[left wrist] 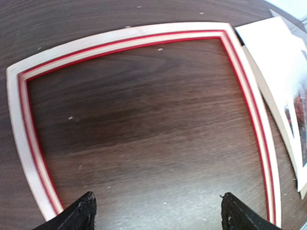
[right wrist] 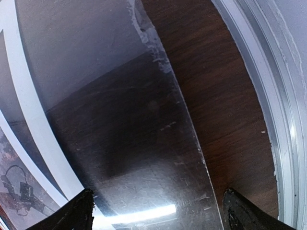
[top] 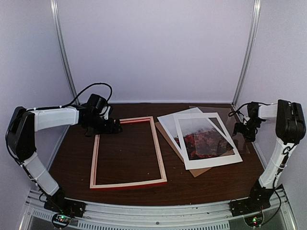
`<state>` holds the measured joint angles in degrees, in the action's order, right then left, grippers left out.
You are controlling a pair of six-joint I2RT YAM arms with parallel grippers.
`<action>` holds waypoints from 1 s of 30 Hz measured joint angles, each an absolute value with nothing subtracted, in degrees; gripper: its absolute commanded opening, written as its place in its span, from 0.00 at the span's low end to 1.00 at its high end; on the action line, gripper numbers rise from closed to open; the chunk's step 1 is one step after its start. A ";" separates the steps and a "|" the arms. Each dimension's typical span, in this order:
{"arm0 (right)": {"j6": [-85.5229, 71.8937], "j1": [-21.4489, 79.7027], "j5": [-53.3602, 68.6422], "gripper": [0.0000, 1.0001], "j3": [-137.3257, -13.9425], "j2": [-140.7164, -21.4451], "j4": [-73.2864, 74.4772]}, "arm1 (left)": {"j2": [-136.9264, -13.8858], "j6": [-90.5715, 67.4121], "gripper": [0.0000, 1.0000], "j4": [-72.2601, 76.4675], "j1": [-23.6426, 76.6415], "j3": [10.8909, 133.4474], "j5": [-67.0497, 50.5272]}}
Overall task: Put the photo into the frame
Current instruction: Pick up the glass panel from the mat board.
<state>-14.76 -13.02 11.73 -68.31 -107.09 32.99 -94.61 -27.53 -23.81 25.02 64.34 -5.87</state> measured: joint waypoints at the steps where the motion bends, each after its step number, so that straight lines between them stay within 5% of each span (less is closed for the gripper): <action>1: -14.37 -13.06 12.43 0.88 -68.66 -107.37 33.01 | -94.83 -27.49 0.91 -23.00 25.39 64.42 -6.57; 12: -13.08 -13.37 20.75 0.68 -63.40 -104.18 29.04 | -101.45 -26.44 0.91 -18.87 31.53 70.72 -10.41; 30: -17.34 -12.08 33.67 0.62 -57.25 -101.93 22.37 | -119.66 -22.98 0.87 -16.78 41.80 88.99 -16.99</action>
